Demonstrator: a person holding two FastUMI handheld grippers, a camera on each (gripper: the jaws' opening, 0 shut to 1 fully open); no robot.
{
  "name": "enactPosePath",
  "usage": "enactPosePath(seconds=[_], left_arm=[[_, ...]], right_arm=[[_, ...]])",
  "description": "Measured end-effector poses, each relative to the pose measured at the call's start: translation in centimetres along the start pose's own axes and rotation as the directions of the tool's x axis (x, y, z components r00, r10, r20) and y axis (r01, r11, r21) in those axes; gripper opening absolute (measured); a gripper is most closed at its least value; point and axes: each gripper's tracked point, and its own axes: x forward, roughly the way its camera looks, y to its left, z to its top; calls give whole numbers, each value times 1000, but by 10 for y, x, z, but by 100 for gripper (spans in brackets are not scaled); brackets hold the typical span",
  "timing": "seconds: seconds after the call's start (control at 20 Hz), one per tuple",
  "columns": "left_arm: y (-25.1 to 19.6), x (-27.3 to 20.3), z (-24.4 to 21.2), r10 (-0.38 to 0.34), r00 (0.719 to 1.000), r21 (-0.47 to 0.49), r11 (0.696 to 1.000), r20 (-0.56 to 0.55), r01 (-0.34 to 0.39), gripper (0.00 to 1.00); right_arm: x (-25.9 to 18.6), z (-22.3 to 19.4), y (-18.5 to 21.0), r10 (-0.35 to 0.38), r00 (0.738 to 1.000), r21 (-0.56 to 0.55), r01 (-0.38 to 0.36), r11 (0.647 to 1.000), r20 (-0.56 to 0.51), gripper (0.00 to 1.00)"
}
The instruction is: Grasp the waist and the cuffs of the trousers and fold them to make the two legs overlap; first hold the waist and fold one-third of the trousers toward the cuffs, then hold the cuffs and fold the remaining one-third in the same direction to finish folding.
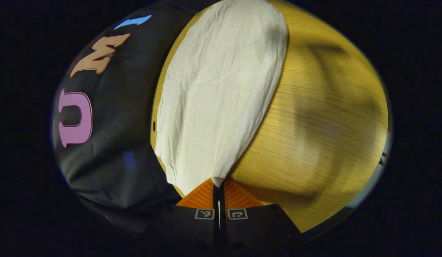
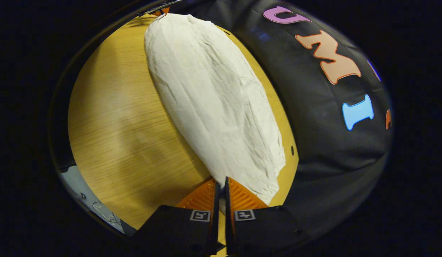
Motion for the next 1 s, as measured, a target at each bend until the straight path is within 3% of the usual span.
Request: enactPosePath(seconds=[0.3,0.75,1.0], left_arm=[[39,-15,6,51,998,-48,997,-25,-52,0],[138,-28,36,218,972,-92,970,-83,-225,0],[219,-15,50,309,950,-191,931,-33,-310,0]], right_arm=[[-18,18,-43,-100,994,118,94,989,47,8],[-9,53,-138,-244,956,264,196,944,162,8],[7,69,-192,-340,934,395,273,877,107,8]])
